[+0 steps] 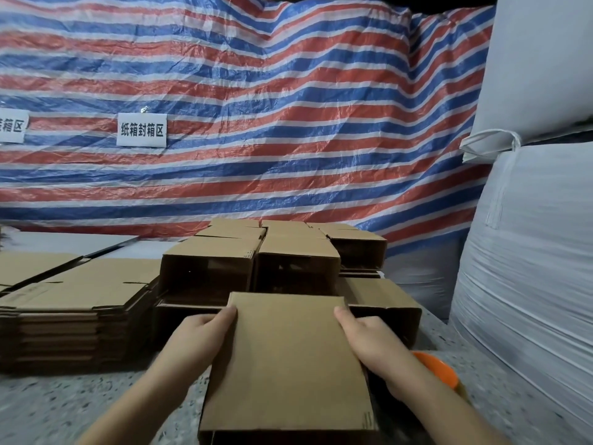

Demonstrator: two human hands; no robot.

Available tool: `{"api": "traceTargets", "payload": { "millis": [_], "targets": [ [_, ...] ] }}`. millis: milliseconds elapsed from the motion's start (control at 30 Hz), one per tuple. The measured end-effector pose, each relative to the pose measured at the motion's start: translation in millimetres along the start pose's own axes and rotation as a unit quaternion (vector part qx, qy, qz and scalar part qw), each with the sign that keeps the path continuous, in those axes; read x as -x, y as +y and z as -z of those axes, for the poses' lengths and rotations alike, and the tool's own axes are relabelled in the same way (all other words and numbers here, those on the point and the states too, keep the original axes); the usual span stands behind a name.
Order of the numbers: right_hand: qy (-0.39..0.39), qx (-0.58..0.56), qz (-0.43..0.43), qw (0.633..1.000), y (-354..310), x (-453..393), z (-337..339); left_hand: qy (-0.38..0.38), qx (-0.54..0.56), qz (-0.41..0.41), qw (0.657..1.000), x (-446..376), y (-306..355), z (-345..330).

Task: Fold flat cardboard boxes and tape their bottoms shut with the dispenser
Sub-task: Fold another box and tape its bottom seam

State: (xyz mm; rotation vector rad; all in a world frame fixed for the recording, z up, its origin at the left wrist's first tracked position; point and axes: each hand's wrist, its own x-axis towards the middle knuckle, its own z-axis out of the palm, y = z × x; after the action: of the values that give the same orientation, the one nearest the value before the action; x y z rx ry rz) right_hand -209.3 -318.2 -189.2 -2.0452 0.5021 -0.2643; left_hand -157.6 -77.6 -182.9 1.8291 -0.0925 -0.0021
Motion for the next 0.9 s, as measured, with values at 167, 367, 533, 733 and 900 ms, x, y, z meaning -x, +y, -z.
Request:
{"api": "traceTargets", "payload": {
  "millis": [167,367,533,733,900],
  "targets": [
    [-0.086,0.015,-0.121,0.989,13.1,-16.6,-10.2,-0.006,-0.009,0.129,0.992,-7.6,-15.6,-7.5],
    [-0.098,-0.061,-0.129,0.985,25.9,-11.8,-5.5,-0.013,-0.04,0.143,0.989,-7.1,-13.9,-1.5],
    [-0.095,0.001,-0.055,0.994,16.0,24.5,12.4,-0.061,-0.08,0.023,0.995,18.4,6.8,-7.9],
    [0.038,-0.073,0.016,0.997,-16.7,34.1,121.0,-0.134,0.078,-0.182,0.971,22.3,80.9,-40.0],
    [0.097,-0.133,-0.015,0.986,-33.5,-29.1,186.1,-0.178,-0.009,-0.326,0.929,-23.4,137.2,-109.5]
  ]
}}
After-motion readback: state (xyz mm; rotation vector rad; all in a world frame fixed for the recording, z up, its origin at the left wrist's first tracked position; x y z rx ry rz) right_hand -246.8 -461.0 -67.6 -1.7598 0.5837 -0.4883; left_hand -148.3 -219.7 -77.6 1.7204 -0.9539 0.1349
